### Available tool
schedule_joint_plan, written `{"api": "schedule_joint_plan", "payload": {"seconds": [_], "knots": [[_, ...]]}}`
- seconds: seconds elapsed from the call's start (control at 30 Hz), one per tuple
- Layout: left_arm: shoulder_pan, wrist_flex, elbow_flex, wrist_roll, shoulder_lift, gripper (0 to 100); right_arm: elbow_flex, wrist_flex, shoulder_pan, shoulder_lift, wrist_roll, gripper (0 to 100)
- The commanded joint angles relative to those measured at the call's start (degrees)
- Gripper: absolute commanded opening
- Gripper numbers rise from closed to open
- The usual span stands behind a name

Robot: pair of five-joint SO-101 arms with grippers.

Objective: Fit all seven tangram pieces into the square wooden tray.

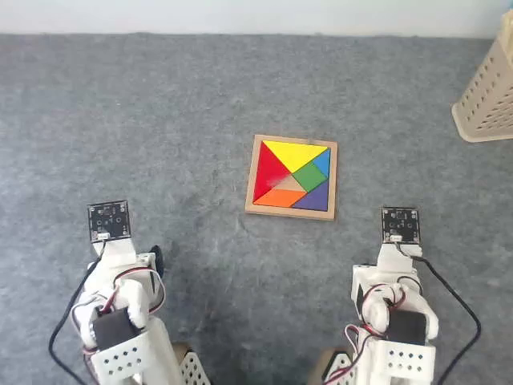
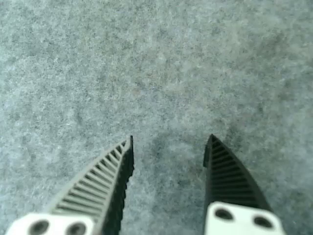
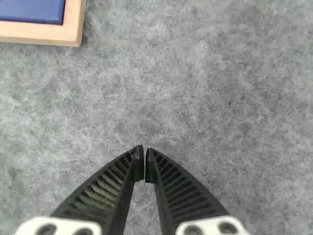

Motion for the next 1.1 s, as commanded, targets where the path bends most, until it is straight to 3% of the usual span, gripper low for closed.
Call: {"api": "schedule_joint_plan", "payload": {"seconds": [0.0, 0.83, 1.07], "knots": [[-0.1, 0.2, -1.1, 0.5, -0.7, 23, 1.1, 0.4, 0.2, -1.1, 0.8, 0.6], [-0.2, 0.2, -1.1, 0.5, -1.1, 23, 1.1, 0.4, 0.1, -1.3, 0.8, 0.6], [-2.3, 0.2, -1.1, 0.5, -1.1, 23, 1.1, 0.4, -13.0, -1.5, 0.8, 0.6]]}}
